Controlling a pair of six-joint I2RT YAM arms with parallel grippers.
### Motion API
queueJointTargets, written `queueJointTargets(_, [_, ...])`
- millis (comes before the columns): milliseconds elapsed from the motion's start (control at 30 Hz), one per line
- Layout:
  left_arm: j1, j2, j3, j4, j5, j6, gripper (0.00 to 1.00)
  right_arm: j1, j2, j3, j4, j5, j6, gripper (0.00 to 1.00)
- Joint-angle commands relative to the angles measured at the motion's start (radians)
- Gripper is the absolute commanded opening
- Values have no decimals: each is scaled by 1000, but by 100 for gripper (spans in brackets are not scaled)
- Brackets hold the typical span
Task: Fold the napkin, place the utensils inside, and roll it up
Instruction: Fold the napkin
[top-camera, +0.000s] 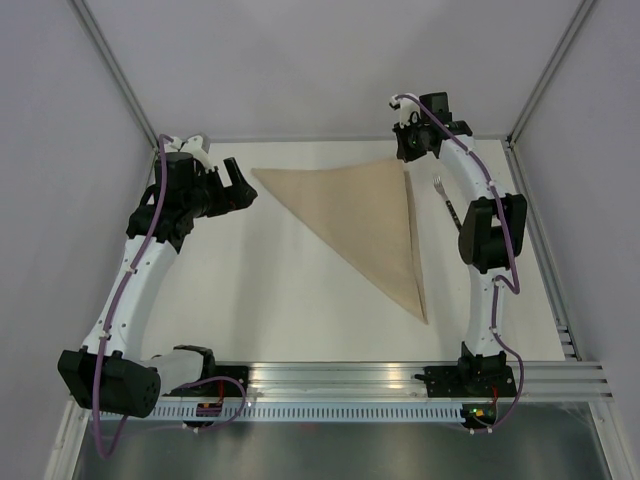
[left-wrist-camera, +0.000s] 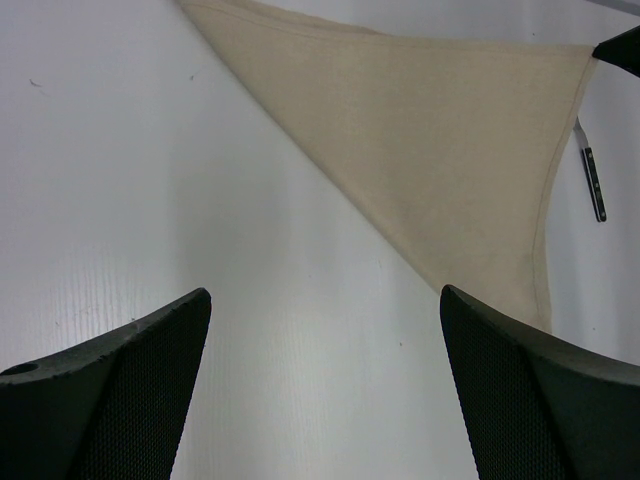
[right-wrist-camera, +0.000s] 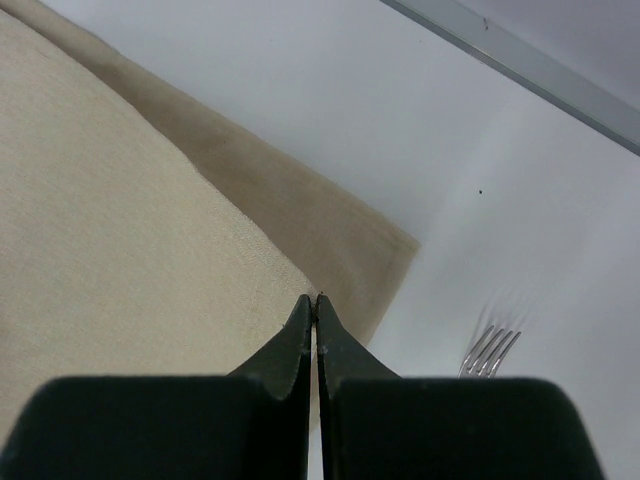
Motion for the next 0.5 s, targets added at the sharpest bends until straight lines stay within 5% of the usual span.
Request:
queueJointTargets(0, [2, 11, 9, 26, -5, 26, 99, -14, 7, 39, 5, 37, 16, 1])
queueJointTargets(467, [3, 18, 6, 25, -5, 29, 99, -43, 18, 43, 21, 46, 17, 1])
